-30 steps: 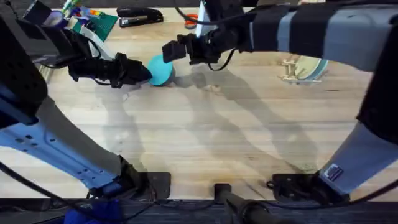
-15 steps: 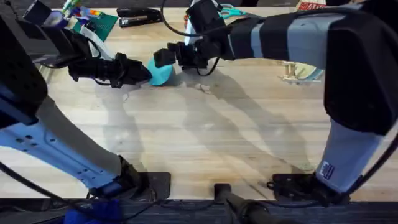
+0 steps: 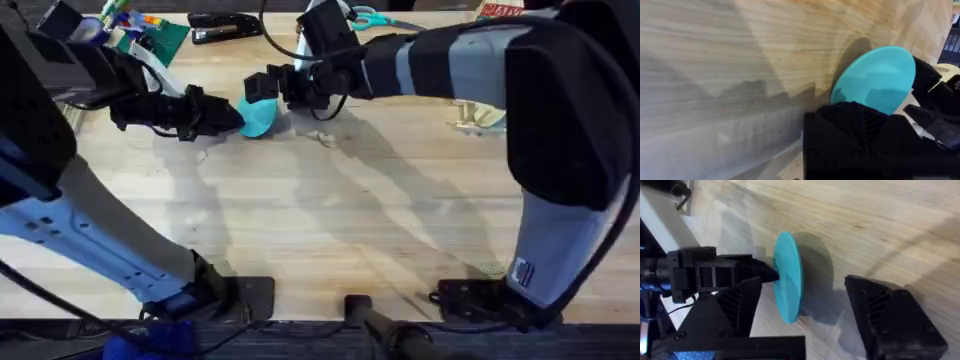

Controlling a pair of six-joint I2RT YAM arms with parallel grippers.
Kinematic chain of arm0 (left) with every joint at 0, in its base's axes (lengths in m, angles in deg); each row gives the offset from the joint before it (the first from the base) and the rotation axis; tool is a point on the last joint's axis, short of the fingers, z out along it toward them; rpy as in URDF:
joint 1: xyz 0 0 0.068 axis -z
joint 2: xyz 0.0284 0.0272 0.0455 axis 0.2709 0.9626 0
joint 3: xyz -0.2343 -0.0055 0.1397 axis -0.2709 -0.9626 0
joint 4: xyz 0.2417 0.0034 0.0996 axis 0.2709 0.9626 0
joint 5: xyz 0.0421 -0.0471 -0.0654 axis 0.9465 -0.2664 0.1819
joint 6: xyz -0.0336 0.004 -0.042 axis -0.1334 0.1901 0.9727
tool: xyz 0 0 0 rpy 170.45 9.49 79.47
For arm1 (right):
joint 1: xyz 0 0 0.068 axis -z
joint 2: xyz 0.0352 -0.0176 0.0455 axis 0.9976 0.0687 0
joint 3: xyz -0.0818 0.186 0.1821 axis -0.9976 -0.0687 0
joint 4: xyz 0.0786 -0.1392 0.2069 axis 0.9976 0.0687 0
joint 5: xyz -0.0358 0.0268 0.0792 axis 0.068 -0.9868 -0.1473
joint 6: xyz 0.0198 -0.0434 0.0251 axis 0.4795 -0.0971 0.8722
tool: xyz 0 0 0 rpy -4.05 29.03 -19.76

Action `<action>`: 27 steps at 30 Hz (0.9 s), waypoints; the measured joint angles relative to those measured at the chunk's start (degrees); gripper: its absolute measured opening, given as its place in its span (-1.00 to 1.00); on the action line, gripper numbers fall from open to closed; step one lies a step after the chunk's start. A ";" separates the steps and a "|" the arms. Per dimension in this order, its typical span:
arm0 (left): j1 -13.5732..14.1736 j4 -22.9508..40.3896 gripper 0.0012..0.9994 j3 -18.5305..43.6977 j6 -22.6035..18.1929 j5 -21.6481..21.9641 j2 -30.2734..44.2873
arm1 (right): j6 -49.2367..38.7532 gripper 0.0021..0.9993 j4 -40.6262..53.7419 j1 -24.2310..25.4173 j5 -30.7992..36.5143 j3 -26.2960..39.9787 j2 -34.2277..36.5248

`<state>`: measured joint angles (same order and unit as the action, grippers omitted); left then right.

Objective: Pick up the plates from the table one by one and place each into a slot on the dish rack.

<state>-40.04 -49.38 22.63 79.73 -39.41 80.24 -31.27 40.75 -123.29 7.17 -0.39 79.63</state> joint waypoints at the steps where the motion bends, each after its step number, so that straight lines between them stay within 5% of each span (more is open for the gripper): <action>1: 0.00 0.00 -0.92 0.00 0.00 0.00 0.00 | 0.18 0.99 0.00 0.00 0.00 0.02 0.00; 13: 0.00 0.00 -0.92 0.00 0.00 0.00 -0.02 | 0.33 0.86 0.00 -0.37 0.24 0.02 0.04; 27: 0.00 -0.01 -0.92 0.00 -0.01 0.00 -0.01 | 0.55 -0.31 0.12 -0.81 0.21 0.02 0.26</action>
<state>-40.04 -49.39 22.63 79.71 -39.41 80.23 -30.72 40.87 -124.10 7.38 -0.37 79.90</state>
